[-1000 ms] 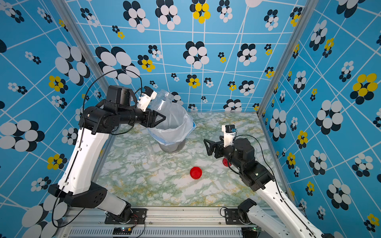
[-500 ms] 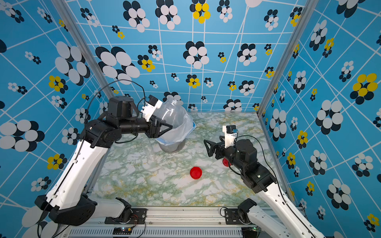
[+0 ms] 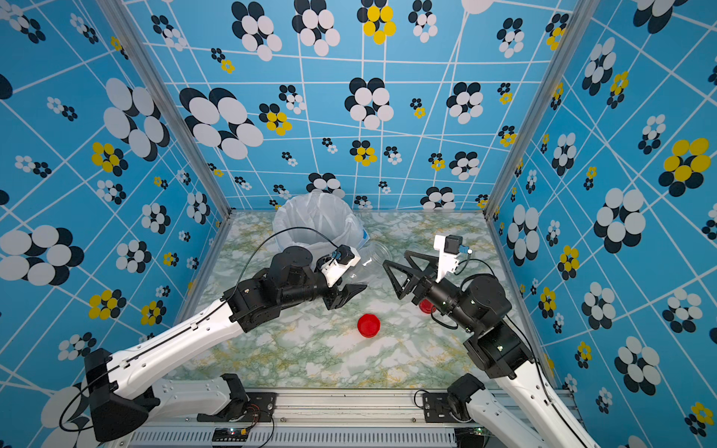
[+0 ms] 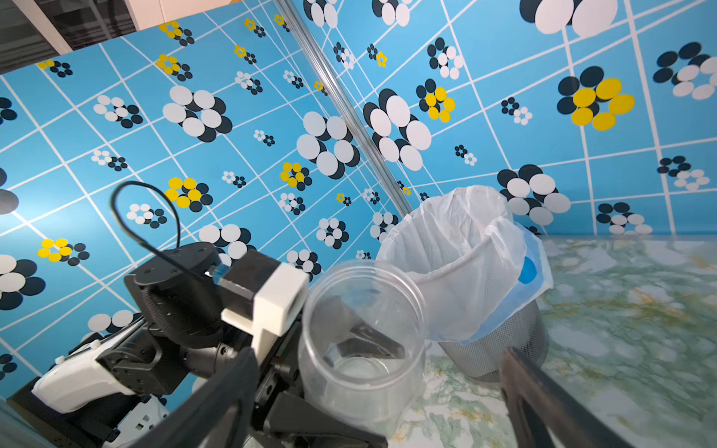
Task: Empty moldy mung beans from jars
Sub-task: Place the jar at the center of the board.
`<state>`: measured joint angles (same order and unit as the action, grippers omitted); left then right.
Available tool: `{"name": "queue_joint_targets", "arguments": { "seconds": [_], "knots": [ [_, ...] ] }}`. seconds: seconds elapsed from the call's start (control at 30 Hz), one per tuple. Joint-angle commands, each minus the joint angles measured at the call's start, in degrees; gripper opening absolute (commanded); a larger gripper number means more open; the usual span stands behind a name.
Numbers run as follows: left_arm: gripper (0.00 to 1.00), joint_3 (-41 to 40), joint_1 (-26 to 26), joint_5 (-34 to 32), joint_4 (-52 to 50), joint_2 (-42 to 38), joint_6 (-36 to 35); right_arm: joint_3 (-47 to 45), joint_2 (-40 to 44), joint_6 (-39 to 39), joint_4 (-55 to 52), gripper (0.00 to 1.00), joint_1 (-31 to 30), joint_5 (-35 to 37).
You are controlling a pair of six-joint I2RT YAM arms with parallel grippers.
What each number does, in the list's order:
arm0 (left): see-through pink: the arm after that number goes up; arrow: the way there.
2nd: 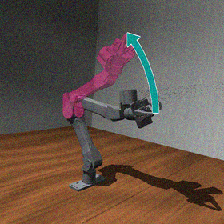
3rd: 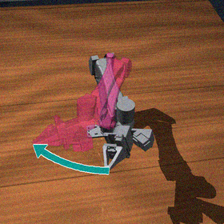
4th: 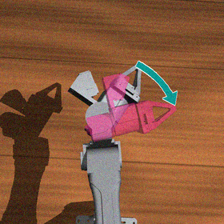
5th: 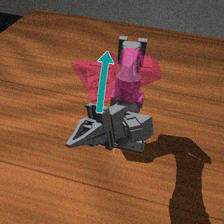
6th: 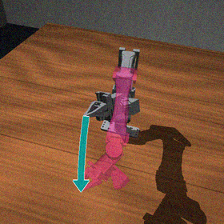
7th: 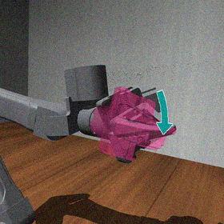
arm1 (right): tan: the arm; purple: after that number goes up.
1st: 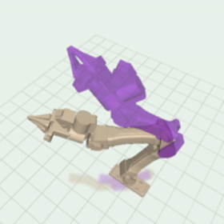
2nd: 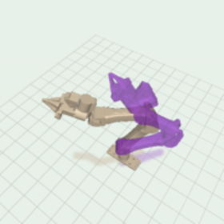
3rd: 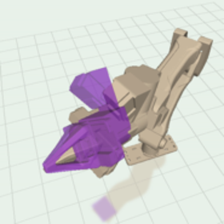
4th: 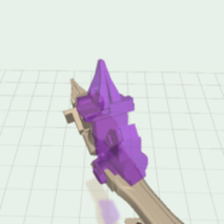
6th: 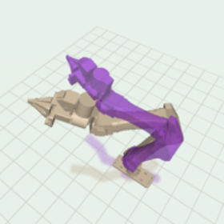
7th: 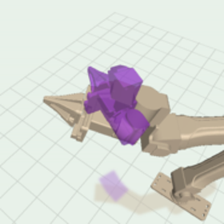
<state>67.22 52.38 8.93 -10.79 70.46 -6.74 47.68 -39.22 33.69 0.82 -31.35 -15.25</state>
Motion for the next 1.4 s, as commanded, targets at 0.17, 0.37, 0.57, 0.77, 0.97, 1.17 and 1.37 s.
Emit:
{"name": "queue_joint_targets", "arguments": {
  "seconds": [0.17,0.37,0.57,0.77,0.97,1.17,1.37],
  "knots": [
    [0.38,4.6,3.8,-1.3,8.0,4.4,-2.2,-2.2,-1.3,4.7,6.4,0.99,-0.1,-2.3],
    [0.37,7.3,5.0,-0.6,6.6,7.3,-2.5,-2.1,-1.9,4.9,7.3,0.99,-0.1,-2.4],
    [0.42,7.1,5.3,-0.7,8.5,7.8,-2.6,-2.7,-2.0,4.8,6.8,0.72,-0.1,-0.5],
    [0.65,7.3,5.3,-1.6,7.2,8.8,-3.2,-4.3,-2.1,5.1,10.2,0.52,0.0,0.9],
    [0.85,5.3,5.2,-6.9,6.1,8.3,-2.2,-3.0,-3.3,-1.8,4.6,0.51,0.0,6.1],
    [1.00,-8.1,5.7,-18.2,12.2,-2.2,-0.3,-4.5,-4.2,-14.2,1.7,0.50,0.0,14.5],
    [1.00,-23.4,11.6,-34.5,13.2,-20.8,-1.9,-15.1,-9.5,-25.7,10.8,0.50,-0.1,22.4]
  ]
}}
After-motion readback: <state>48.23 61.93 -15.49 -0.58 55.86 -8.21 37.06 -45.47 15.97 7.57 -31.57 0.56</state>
